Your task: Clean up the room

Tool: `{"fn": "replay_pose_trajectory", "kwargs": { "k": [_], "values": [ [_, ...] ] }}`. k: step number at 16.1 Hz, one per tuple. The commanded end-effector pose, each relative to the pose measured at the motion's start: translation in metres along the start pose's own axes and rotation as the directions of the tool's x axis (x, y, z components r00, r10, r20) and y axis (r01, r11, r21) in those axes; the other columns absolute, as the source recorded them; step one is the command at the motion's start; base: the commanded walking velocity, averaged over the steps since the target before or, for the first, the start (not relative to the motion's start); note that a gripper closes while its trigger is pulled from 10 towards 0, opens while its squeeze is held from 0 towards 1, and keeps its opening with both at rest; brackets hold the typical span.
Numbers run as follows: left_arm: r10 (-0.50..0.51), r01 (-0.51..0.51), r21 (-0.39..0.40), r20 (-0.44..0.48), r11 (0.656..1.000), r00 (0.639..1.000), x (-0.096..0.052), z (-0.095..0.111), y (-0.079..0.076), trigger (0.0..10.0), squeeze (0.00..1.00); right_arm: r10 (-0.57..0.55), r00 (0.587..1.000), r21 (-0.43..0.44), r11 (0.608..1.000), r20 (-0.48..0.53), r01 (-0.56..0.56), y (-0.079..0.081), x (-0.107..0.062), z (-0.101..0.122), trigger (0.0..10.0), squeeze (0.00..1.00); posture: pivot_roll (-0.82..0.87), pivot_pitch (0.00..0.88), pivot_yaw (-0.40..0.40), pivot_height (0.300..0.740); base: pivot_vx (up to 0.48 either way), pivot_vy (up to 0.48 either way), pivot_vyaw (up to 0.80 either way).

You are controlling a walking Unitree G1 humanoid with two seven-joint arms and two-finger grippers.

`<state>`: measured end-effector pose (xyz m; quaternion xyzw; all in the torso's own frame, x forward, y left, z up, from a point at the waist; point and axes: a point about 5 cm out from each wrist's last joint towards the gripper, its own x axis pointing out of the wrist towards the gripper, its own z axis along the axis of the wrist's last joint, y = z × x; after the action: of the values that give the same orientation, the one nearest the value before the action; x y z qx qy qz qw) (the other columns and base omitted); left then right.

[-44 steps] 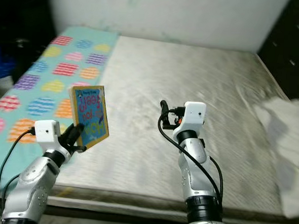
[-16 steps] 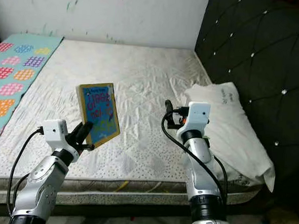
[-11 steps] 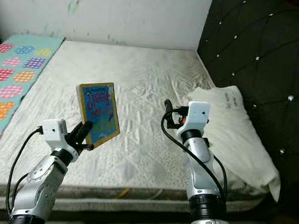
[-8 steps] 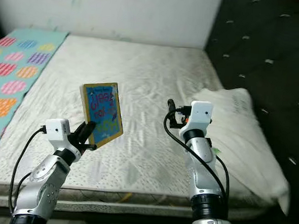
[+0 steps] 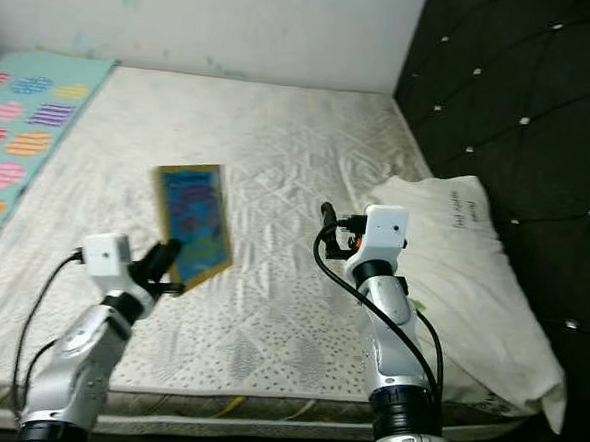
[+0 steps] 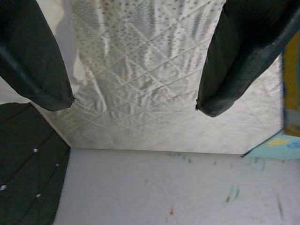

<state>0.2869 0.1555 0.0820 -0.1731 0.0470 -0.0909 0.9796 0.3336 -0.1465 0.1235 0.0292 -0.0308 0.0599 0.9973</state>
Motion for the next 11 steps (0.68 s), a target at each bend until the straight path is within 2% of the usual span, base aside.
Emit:
{"fn": "replay_pose_trajectory", "kwargs": {
  "k": [1, 5, 7, 11],
  "values": [
    [-0.030, 0.030, 0.009, 0.044, 1.000, 0.999, 0.0036, 0.0097, -0.0088, 10.0, 0.00, -0.008, 1.000, -0.010, 1.000, 0.024, 0.008, -0.0048, 0.0017, 0.0067, 10.0, 0.00, -0.08, 0.017, -0.029, 0.740, 0.000, 0.000, 0.00],
    [-0.027, 0.027, 0.011, 0.037, 1.000, 0.999, 0.0038, 0.0094, -0.0093, 10.0, 0.00, -0.011, 1.000, -0.010, 1.000, 0.021, 0.011, -0.0052, 0.0022, 0.0063, 10.0, 0.00, -0.08, 0.017, -0.029, 0.740, 0.000, 0.000, -0.80],
    [-0.027, 0.027, 0.010, 0.035, 1.000, 0.999, 0.0041, 0.0091, -0.0096, 10.0, 0.00, -0.011, 1.000, -0.011, 1.000, 0.022, 0.012, -0.0052, 0.0022, 0.0065, 10.0, 0.00, -0.08, 0.017, -0.029, 0.740, 0.000, -0.270, -0.58],
    [-0.024, 0.024, 0.005, 0.035, 1.000, 0.999, 0.0044, 0.0091, -0.0099, 10.0, 0.00, -0.010, 1.000, -0.012, 1.000, 0.023, 0.010, -0.0050, 0.0023, 0.0067, 10.0, 0.00, -0.08, 0.018, -0.029, 0.740, 0.000, -0.283, -0.10]
  ]
}}
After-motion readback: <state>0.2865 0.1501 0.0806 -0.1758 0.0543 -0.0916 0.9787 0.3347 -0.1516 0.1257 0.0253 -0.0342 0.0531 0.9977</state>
